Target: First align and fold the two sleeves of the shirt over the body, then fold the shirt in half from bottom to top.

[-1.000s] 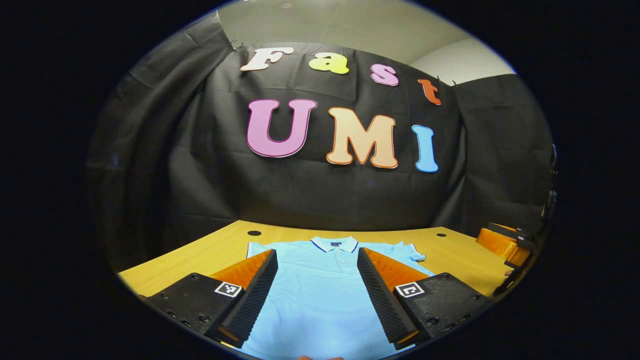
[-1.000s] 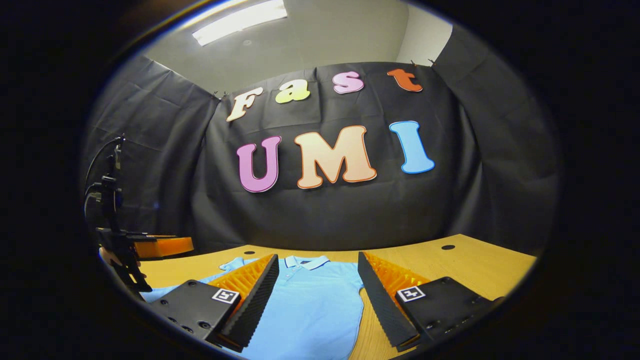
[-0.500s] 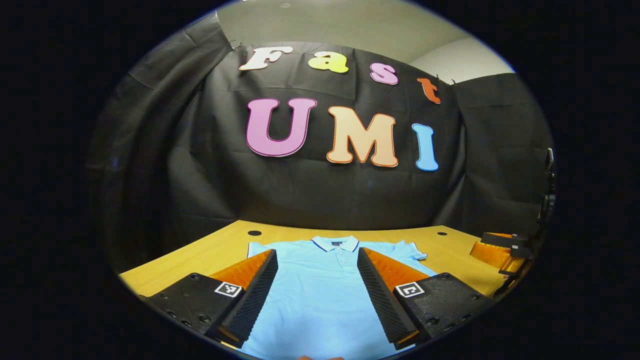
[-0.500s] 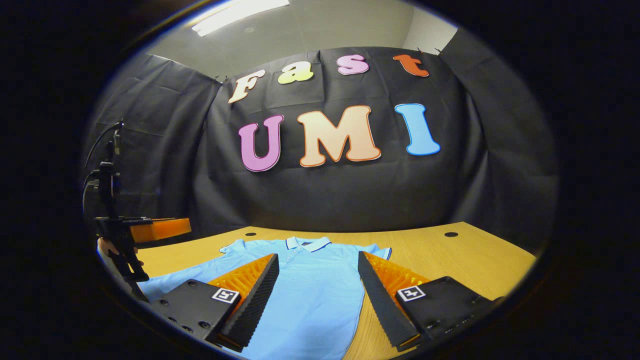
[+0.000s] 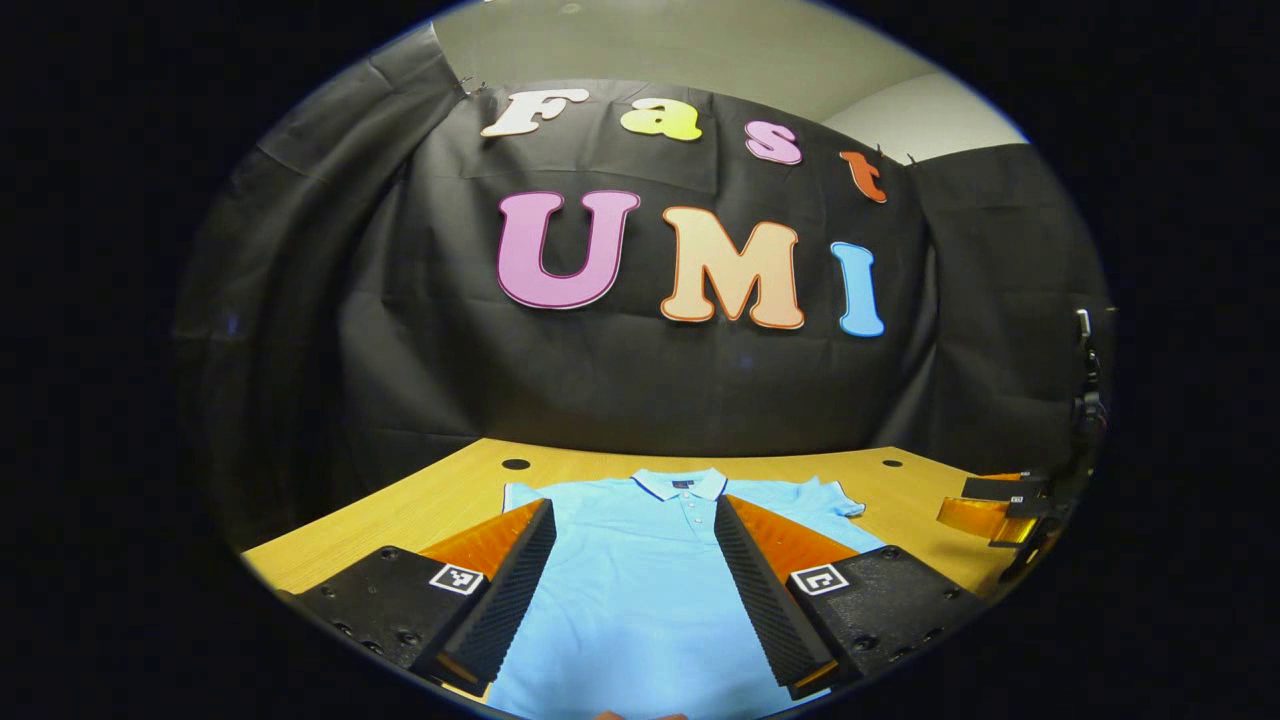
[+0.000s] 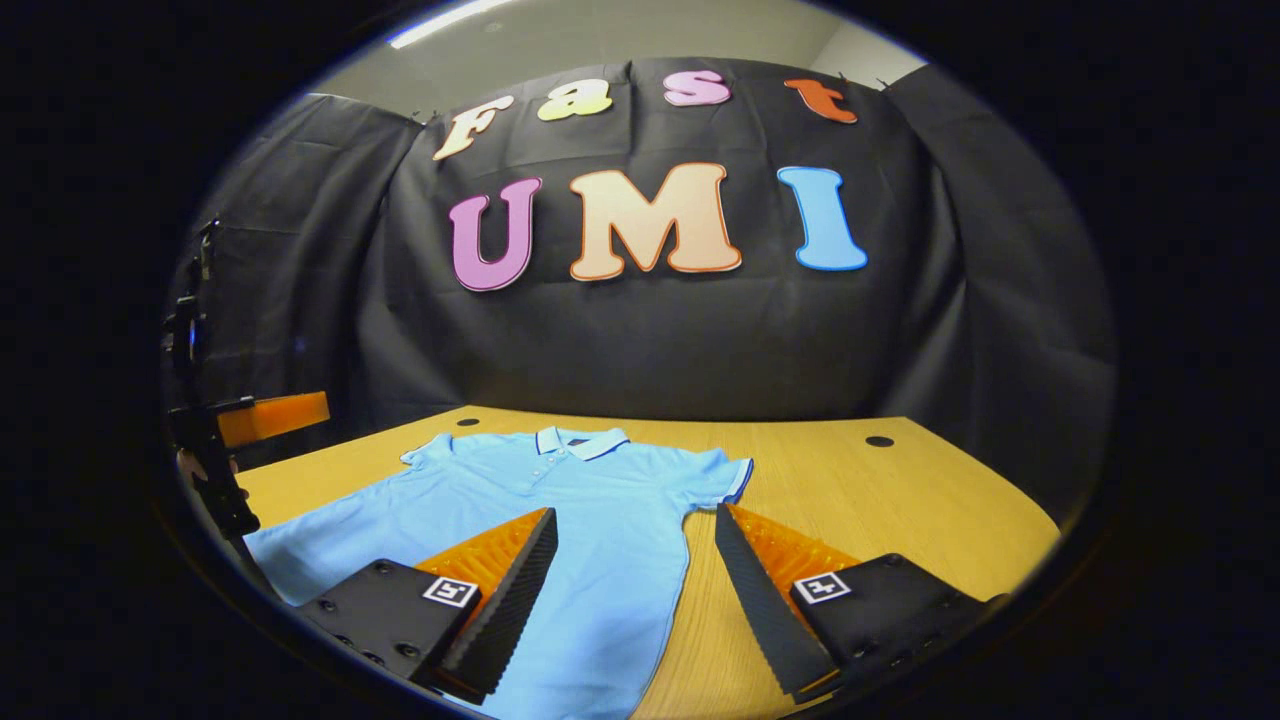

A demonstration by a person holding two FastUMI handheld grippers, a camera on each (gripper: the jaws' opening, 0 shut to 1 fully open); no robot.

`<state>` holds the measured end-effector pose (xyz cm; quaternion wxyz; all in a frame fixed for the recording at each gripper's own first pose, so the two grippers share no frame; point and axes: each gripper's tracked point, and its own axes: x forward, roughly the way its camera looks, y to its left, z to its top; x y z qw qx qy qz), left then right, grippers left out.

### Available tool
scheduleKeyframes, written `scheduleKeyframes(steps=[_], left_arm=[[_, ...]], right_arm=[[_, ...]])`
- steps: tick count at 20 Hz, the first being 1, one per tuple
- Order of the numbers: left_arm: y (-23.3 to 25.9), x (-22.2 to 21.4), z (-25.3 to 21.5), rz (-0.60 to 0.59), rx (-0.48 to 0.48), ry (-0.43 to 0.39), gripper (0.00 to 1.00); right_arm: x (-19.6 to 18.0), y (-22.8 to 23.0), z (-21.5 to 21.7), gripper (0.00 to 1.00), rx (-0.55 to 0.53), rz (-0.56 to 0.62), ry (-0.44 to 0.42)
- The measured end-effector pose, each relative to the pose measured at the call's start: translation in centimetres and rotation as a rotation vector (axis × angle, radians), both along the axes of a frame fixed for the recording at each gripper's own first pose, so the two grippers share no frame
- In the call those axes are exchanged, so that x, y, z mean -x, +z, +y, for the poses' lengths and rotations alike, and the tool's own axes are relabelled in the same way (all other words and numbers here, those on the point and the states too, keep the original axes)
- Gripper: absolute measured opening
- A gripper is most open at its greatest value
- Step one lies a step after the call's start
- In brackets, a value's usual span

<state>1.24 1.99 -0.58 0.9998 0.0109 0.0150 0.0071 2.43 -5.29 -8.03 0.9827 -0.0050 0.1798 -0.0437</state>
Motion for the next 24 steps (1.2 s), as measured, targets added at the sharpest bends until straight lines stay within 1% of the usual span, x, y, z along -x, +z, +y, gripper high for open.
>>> scheduleKeyframes(steps=[3,5,9,10,11,13,14,15,16,17,19,21,22,24], left_arm=[[-0.3,-0.2,0.3,0.015,0.001,0.001,0.95],[-0.4,-0.1,0.5,0.018,-0.001,0.001,0.95],[-0.3,-0.3,0.7,0.021,0.01,-0.001,0.95],[-0.4,-0.3,0.9,0.023,0.012,0.0,0.95],[-0.4,-0.3,1.0,0.026,0.014,0.001,0.95],[-0.3,0.0,0.8,0.025,0.012,-0.006,0.95],[-0.3,-0.2,0.7,0.026,0.012,-0.008,0.95],[-0.4,-0.1,0.7,0.028,0.011,-0.011,0.95],[-0.5,-0.2,0.7,0.031,0.011,-0.013,0.95],[-0.5,-0.2,0.7,0.032,0.012,-0.014,0.95],[-0.5,-0.2,0.7,0.036,0.016,-0.014,0.95],[-0.9,-0.3,0.6,0.047,0.019,-0.021,0.95],[-0.9,-0.3,0.5,0.054,0.02,-0.027,0.95],[-0.9,-0.3,0.6,0.059,0.017,-0.034,0.95]], right_arm=[[-2.9,-1.0,-0.6,0.99,-0.044,0.11,0.031],[-5.3,-1.3,-1.5,0.98,-0.085,0.179,0.025],[-11.0,-1.6,-4.5,0.98,-0.162,0.248,-0.036],[-12.1,-2.0,-5.5,0.95,-0.162,0.27,-0.06],[-13.4,-2.5,-6.5,0.98,-0.157,0.29,-0.082],[-15.3,-3.6,-8.3,0.98,-0.133,0.33,-0.12],[-16.1,-4.3,-9.1,0.94,-0.119,0.35,-0.14],[-16.9,-5.2,-9.8,0.98,-0.112,0.37,-0.158],[-17.5,-6.2,-10.2,0.98,-0.107,0.393,-0.172],[-18.0,-7.3,-10.6,0.94,-0.104,0.419,-0.183],[-19.3,-9.2,-11.9,0.95,-0.106,0.439,-0.227],[-19.9,-11.2,-12.8,0.95,-0.131,0.454,-0.282],[-20.0,-12.1,-13.3,0.98,-0.134,0.464,-0.306],[-20.0,-13.2,-13.9,0.97,-0.137,0.48,-0.324]])
